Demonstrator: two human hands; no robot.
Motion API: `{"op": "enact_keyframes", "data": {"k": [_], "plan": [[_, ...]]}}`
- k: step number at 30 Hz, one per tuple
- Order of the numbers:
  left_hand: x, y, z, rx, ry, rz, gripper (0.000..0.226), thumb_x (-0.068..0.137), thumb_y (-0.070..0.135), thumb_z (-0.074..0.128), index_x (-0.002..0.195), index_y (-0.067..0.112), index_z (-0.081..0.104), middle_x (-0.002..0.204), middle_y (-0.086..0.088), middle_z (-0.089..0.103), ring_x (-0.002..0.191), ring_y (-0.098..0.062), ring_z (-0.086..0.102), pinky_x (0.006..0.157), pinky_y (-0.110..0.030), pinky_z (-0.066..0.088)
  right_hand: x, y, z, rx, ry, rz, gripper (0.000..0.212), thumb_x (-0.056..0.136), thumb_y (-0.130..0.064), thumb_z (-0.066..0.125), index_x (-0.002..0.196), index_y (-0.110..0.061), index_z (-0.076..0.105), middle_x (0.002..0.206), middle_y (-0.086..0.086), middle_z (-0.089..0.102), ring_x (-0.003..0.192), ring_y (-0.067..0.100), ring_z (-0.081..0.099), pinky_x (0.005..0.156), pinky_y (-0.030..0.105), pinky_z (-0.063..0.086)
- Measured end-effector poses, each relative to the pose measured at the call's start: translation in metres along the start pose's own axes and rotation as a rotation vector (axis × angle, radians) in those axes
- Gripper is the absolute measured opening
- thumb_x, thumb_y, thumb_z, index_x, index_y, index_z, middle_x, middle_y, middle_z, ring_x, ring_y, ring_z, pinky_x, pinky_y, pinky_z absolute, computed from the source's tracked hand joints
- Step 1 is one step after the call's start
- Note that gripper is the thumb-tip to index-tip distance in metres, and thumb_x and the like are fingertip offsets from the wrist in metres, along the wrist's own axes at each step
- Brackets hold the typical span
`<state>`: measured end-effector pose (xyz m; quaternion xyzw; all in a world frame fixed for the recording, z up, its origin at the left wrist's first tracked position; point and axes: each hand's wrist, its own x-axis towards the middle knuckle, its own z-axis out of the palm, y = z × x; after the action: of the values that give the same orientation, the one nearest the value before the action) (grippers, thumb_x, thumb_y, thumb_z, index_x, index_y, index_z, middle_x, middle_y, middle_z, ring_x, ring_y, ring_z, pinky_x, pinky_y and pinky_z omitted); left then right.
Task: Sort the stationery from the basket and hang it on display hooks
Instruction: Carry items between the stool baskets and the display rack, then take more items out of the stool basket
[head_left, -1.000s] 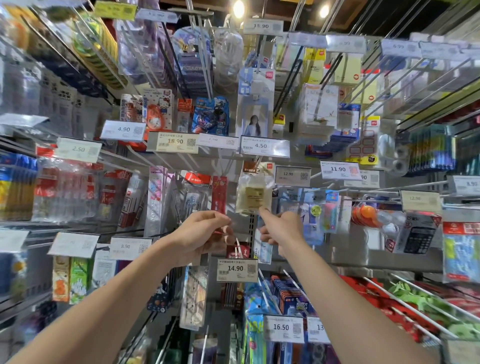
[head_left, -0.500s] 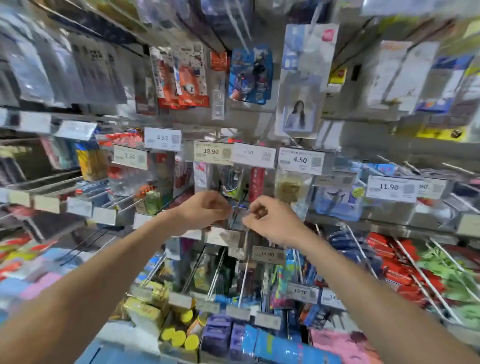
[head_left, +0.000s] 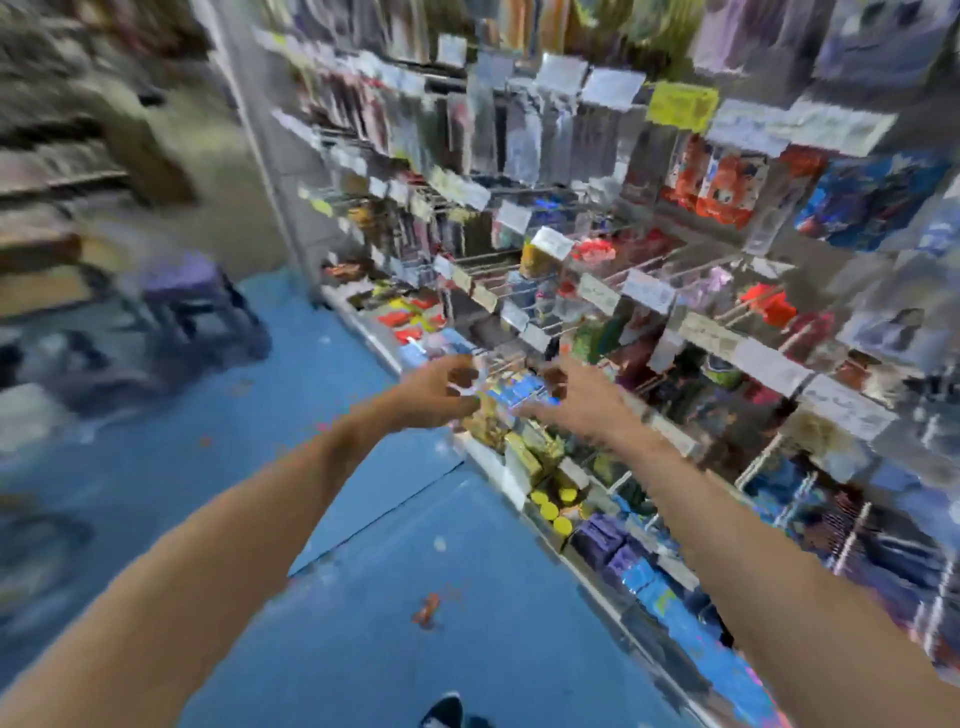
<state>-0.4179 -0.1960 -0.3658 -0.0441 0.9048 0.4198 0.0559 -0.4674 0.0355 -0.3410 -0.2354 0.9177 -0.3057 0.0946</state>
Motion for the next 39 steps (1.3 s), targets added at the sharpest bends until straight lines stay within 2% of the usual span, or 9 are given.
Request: {"op": "enact_keyframes", "data": {"k": [3, 8, 17, 22, 27, 30, 32, 35, 39], "plan": [[-0.089, -0.029, -0.041, 0.001, 0.164, -0.14, 0.035, 0.094, 0.011, 0.073, 0.126, 0.012, 0.058, 0.122, -0.007, 0.059, 0.096, -0.02, 0.061, 0.056, -0.011, 0.047, -0.012, -0.069, 0.023, 0.047, -0.086, -0.112, 0.06, 0.08, -0.037, 0.085, 0.123, -0.003, 0.062, 0.119, 0.011, 0.067, 0.106, 0.026, 0.064, 0.091, 0.038, 0.051], [-0.27, -0.068, -0.104, 0.089, 0.398, -0.392, 0.047, 0.091, 0.014, 0.077, 0.132, 0.003, 0.058, 0.13, -0.015, 0.062, 0.113, -0.027, 0.062, 0.098, -0.037, 0.052, -0.056, -0.199, 0.085, 0.073, -0.281, -0.38, 0.059, 0.08, -0.031, 0.086, 0.127, -0.007, 0.059, 0.124, 0.009, 0.064, 0.105, 0.028, 0.065, 0.084, 0.031, 0.049], [-0.627, -0.103, -0.148, 0.054, 0.831, -0.775, 0.048, 0.094, 0.027, 0.074, 0.135, 0.01, 0.054, 0.131, -0.003, 0.059, 0.121, -0.02, 0.058, 0.1, -0.034, 0.048, -0.215, -0.436, 0.228, 0.067, -0.63, -0.88, 0.058, 0.081, -0.034, 0.084, 0.128, -0.014, 0.056, 0.126, 0.007, 0.061, 0.103, 0.026, 0.064, 0.085, 0.045, 0.055], [-0.812, -0.111, -0.113, 0.072, 0.924, -1.058, 0.052, 0.094, 0.034, 0.072, 0.136, 0.011, 0.053, 0.136, -0.008, 0.058, 0.113, -0.023, 0.057, 0.088, -0.028, 0.044, -0.335, -0.538, 0.311, -0.015, -0.762, -1.103, 0.06, 0.082, -0.04, 0.082, 0.129, -0.014, 0.056, 0.123, 0.004, 0.063, 0.099, 0.025, 0.065, 0.077, 0.029, 0.046], [-0.981, -0.098, -0.081, 0.016, 1.002, -1.287, 0.028, 0.1, 0.028, 0.066, 0.109, 0.007, 0.049, 0.112, -0.012, 0.049, 0.102, -0.021, 0.051, 0.077, -0.035, 0.041, -0.473, -0.621, 0.385, -0.042, -0.901, -1.321, 0.057, 0.083, -0.038, 0.082, 0.127, -0.008, 0.061, 0.117, 0.006, 0.064, 0.098, 0.027, 0.065, 0.086, 0.036, 0.05], [-1.054, -0.106, -0.071, 0.0, 1.062, -1.411, 0.038, 0.098, 0.031, 0.068, 0.112, -0.004, 0.058, 0.117, -0.028, 0.058, 0.112, -0.039, 0.06, 0.089, -0.045, 0.047, -0.529, -0.654, 0.422, -0.086, -0.957, -1.413, 0.062, 0.078, -0.056, 0.073, 0.119, -0.011, 0.059, 0.106, 0.003, 0.059, 0.102, 0.027, 0.061, 0.078, 0.033, 0.044], [-1.093, -0.108, -0.067, -0.005, 1.098, -1.477, 0.025, 0.098, 0.034, 0.068, 0.1, 0.01, 0.061, 0.103, -0.011, 0.059, 0.108, -0.031, 0.061, 0.083, -0.039, 0.047, -0.559, -0.673, 0.444, -0.076, -1.05, -1.408, 0.053, 0.086, -0.047, 0.075, 0.117, -0.008, 0.057, 0.105, 0.003, 0.057, 0.1, 0.026, 0.058, 0.076, 0.034, 0.044], [-1.136, -0.108, -0.06, -0.064, 1.167, -1.535, 0.037, 0.101, 0.027, 0.064, 0.131, 0.005, 0.057, 0.133, -0.011, 0.055, 0.127, -0.026, 0.052, 0.101, -0.035, 0.042, -0.599, -0.703, 0.48, -0.017, -1.151, -1.44, 0.041, 0.089, -0.043, 0.075, 0.108, -0.016, 0.053, 0.099, -0.005, 0.055, 0.093, 0.02, 0.053, 0.073, 0.03, 0.041], [-1.179, -0.124, -0.031, -0.234, 1.263, -1.63, 0.062, 0.102, 0.03, 0.064, 0.152, 0.007, 0.037, 0.16, -0.011, 0.037, 0.144, -0.03, 0.04, 0.115, -0.042, 0.037, -0.655, -0.731, 0.533, 0.02, -1.388, -1.329, 0.043, 0.089, -0.036, 0.076, 0.111, -0.005, 0.055, 0.108, 0.014, 0.065, 0.085, 0.023, 0.055, 0.07, 0.034, 0.042]]}}
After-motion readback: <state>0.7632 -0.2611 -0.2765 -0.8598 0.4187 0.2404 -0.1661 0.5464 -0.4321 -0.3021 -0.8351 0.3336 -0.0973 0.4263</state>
